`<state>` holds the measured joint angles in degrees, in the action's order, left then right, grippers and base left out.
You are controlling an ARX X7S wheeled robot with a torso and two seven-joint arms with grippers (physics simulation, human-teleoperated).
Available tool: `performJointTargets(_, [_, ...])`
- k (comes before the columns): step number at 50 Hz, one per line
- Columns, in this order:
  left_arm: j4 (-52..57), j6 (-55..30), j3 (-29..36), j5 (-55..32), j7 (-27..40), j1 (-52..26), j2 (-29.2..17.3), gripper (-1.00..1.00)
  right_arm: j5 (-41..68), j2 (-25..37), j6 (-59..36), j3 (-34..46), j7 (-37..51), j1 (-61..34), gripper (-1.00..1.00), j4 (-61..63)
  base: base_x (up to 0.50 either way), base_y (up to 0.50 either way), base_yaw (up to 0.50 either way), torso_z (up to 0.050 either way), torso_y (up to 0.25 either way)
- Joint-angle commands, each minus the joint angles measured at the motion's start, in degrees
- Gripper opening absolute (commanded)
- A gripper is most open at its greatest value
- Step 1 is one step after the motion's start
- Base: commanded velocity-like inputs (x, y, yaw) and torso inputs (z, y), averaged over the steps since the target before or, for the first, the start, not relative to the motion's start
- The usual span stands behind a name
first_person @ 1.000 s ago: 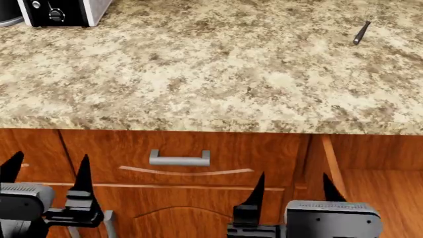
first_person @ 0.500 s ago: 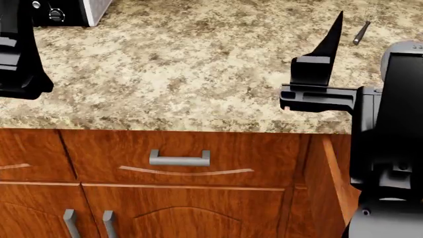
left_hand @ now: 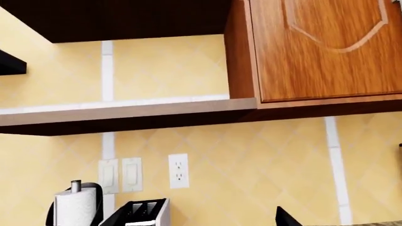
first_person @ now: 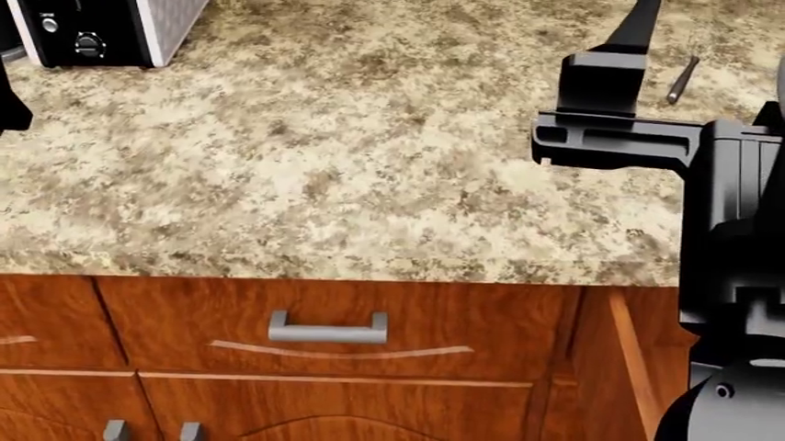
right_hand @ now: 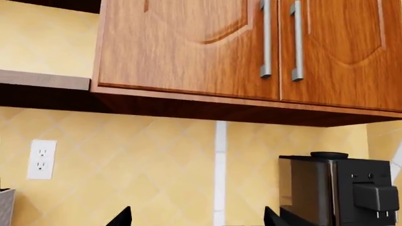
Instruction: Close the right drawer.
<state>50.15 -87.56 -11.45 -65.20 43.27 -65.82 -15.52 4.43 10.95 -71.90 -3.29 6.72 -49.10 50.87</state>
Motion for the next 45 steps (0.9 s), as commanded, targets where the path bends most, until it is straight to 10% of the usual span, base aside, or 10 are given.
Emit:
performJointTargets(1, [-1.0,0.0,-1.2,-7.1,5.3,-1.5,-1.8,1.0,0.5,-0.1,0.8,-0.7,0.0,0.0,1.0,0.1,0.5,0.0,0.0,0.0,0.0])
performJointTargets(45, [-2.3,6.0,3.6,-9.1,8.6,-1.2,-6.1,1.0,-0.1,1.3,5.4,0.3,2.1,1.5,1.0,-1.6,0.17,0.0,0.0,0.0,0.0])
